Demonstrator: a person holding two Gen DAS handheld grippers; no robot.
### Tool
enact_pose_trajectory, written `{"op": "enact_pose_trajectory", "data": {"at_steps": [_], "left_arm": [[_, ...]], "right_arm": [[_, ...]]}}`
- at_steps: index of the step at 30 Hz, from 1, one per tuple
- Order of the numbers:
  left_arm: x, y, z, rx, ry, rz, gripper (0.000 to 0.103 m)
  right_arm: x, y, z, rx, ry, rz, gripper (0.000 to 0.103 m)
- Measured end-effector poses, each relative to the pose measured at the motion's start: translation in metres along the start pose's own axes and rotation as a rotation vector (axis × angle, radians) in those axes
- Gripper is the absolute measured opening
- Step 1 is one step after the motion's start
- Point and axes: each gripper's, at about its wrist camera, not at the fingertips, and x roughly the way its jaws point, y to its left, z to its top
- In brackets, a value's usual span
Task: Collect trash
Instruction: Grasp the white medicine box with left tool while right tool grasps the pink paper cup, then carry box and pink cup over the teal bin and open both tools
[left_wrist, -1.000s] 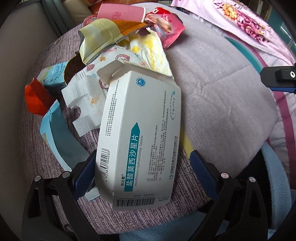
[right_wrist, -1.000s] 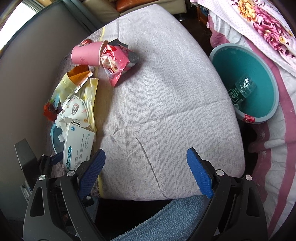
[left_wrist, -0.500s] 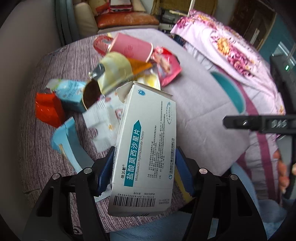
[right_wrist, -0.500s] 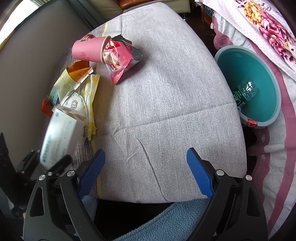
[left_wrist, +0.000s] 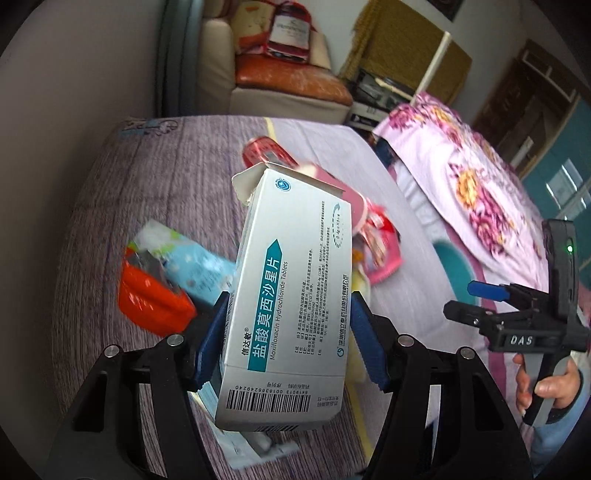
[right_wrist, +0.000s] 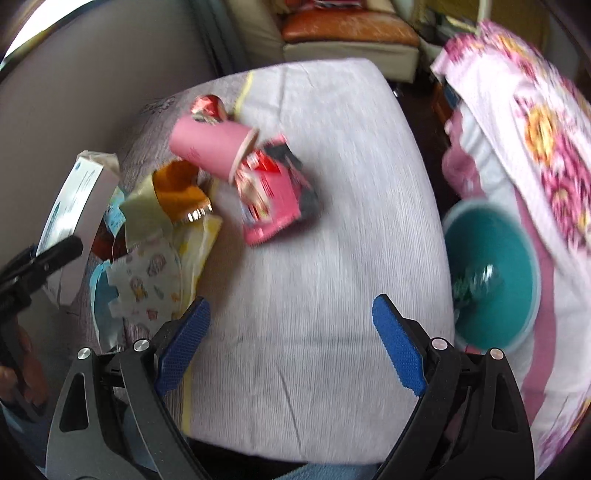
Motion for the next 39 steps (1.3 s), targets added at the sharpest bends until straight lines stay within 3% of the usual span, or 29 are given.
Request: {"op": "enact_pose_trajectory", "data": {"at_steps": [5,12,22,23,24,28,34,39], "left_arm": [[0.011,0.019,0.026,-0.040,-0.009,0.006,0.065],[0.017,0.043,0.049,-0.063,-0.020,0.001,0.065],[0.031,0.077,0.066,-0.124,-0.002,-0.016,0.065],[0.032,0.077,0.066,-0.128,0.000,-0.018,0.065],[0.033,0.078,0.067,-0.130,0.003,-0.021,0.065],[0.037,0.076,0.067,-0.130,0.010,-0.027,0.065],[0.032,0.060,0.068,-0.108,0.001,-0.037,0.065],[0.027,0.032,0.065,-0.064,-0.002,-0.057,0.065]], "right_arm": [[0.014,0.026,0.046,-0.130,-0.025,-0.022,0.085],[0.054,0.060,0.098,-0.281,0.016,-0.039,0.085],[0.104,0.107,0.127,-0.568,0.038,-0.094,0.085],[0.107,0.110,0.126,-0.597,0.032,-0.104,0.082],[0.109,0.112,0.125,-0.611,0.028,-0.108,0.065],[0.101,0.111,0.122,-0.585,-0.011,-0.096,0.060],[0.062,0.084,0.134,-0.405,-0.077,0.006,0.060],[0.024,0.065,0.128,-0.302,-0.162,0.011,0.060]]}}
